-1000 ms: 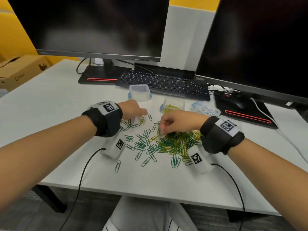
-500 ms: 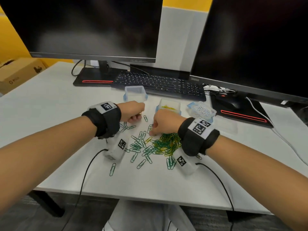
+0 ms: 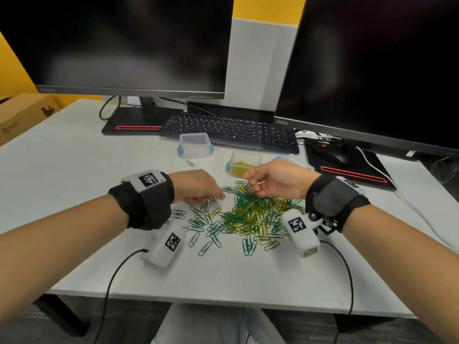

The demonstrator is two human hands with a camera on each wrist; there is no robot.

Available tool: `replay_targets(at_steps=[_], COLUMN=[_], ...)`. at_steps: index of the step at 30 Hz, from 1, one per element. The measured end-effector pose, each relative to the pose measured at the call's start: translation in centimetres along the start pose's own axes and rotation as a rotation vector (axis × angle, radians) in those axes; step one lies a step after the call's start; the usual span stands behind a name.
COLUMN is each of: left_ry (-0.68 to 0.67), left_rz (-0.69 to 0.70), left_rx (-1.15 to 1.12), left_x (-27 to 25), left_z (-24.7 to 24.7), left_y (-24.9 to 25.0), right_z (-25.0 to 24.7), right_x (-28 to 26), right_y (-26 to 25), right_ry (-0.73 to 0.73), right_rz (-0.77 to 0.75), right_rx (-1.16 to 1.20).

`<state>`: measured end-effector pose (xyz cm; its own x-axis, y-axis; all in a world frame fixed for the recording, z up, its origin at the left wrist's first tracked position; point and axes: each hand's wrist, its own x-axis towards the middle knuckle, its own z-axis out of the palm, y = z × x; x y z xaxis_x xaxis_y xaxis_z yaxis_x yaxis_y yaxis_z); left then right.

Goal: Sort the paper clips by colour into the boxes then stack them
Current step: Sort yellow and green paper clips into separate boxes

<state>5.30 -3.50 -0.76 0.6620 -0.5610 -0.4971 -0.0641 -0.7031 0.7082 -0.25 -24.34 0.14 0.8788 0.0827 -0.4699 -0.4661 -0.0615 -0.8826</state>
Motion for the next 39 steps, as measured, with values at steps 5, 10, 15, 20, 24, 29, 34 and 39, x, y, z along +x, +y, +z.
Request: replay_targets(at_steps=[5,10,15,20,24,29,34,39], left_ry=[0.041,0.07,0.082,0.098,0.087,0.144,-0.071,-0.254], left_rz=[0.052,0.078,0.072,0.067,0.077,0.061,-0.022,-0.086], left_rx=[0.597,0.653,0.69,0.687,0.703,0.532,-0.774,-1.317], left_x=[0.4,0.6,0.5,0.6,0.4,0.0,0.1,0.8], left_z=[1.8,2.1,1.6,1.4,1.5,1.3,1.2,3.5], left_y=[0.2,0.4,-0.2,-0.1,0.2,0.1,0.9,2.5], right_z=[-0.9,0.2,-0.2,0.1,1.1,0.2,-1.2,-0.1], right_x=[-0.9,-0.7,-0.4,-0.6,-0.1,-0.5,-2.2,-4.3], right_y=[1.6,2.6,2.7,2.5,2.8,2.7,1.1,-2.1], right_ry=[-0.002,0.059,0.125,0.046,0.033,0.092,0.113,0.156], right_rz=[-0.112,-0.311,-0.372,-0.358,-0.412,-0.451,-0.384,-0.487], right_rx=[-0.576,-1.115,-1.187,-1.139,-1.256,-1.157,-0.938,-1.098])
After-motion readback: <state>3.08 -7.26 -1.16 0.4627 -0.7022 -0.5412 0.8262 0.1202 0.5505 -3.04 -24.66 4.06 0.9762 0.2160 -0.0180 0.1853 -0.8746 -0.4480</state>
